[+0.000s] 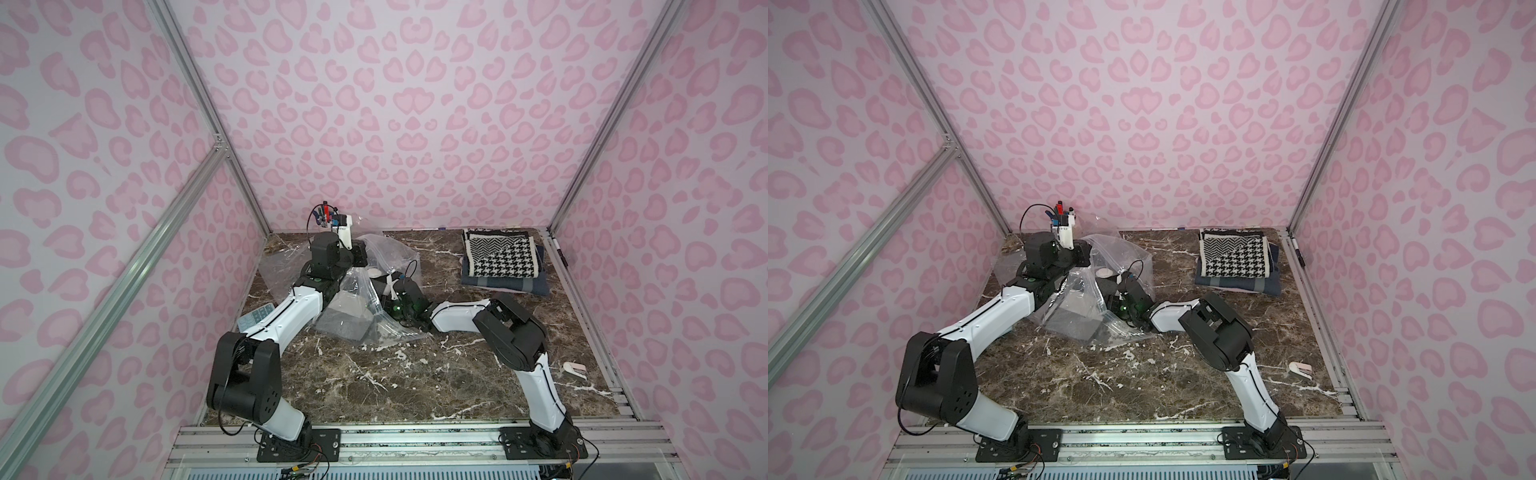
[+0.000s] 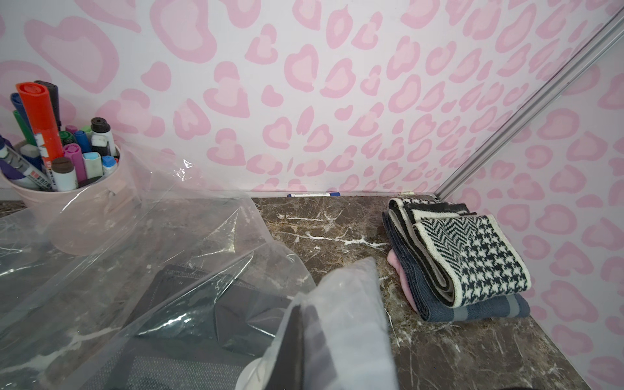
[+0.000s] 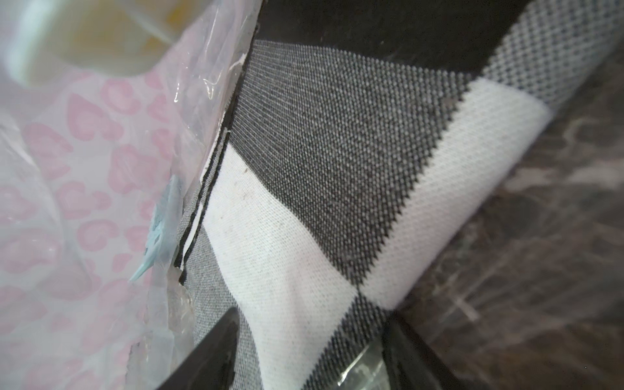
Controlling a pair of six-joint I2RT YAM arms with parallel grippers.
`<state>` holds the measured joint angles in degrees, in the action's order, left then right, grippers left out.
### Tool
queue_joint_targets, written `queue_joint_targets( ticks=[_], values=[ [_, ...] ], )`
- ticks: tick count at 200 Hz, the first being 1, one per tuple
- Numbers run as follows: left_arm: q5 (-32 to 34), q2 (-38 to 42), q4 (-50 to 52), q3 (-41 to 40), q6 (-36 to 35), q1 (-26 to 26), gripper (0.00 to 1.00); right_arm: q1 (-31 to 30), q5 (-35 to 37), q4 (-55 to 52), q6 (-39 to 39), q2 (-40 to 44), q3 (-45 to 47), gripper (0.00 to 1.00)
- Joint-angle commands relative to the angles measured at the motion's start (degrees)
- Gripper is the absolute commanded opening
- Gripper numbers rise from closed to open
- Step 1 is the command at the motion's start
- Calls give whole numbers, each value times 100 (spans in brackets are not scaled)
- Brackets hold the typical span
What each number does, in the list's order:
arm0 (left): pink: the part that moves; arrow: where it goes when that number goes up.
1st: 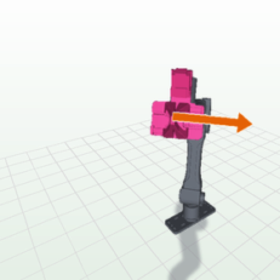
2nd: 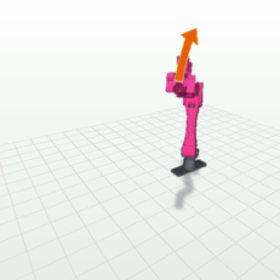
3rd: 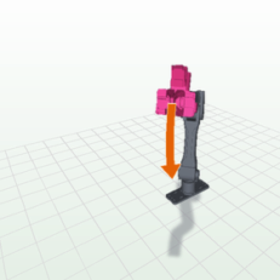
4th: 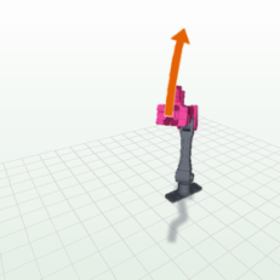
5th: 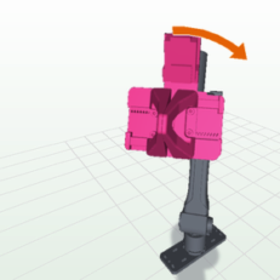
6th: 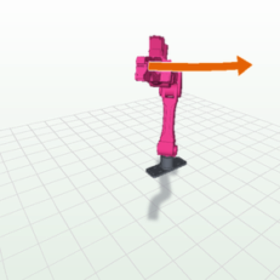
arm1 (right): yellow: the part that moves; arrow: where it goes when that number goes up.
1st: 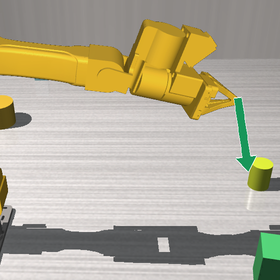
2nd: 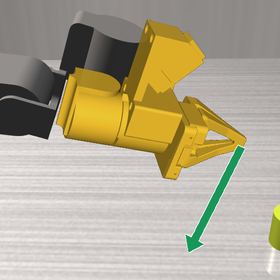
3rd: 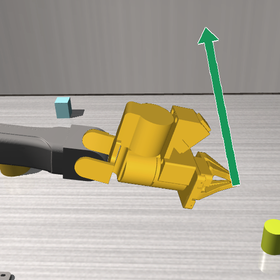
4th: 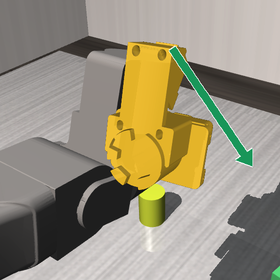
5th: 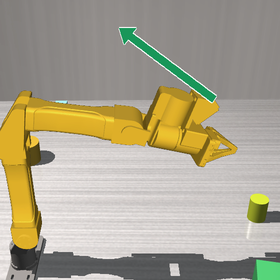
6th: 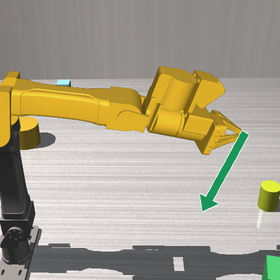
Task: Take the blanket out of the vacuum bag
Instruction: Take out the blanket from the vacuum bag.
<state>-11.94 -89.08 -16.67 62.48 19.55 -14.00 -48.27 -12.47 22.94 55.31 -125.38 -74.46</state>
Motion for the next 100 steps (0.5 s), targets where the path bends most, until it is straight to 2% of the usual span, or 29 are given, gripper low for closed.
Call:
queue_joint_targets(
  ticks=[1,51,79,100],
  values=[
    [-16,22,-161,-24,-6,3,4,38,-127,80,182,-106,-70,68],
    [-55,-22,-223,-42,40,7,4,157,-742,1467,1128,-518,40,68],
    [-53,-27,-214,-42,31,8,4,101,-743,1105,1065,-695,-292,68],
    [-62,-31,-214,-47,40,2,4,48,-647,760,914,-778,-626,64]
  ],
)
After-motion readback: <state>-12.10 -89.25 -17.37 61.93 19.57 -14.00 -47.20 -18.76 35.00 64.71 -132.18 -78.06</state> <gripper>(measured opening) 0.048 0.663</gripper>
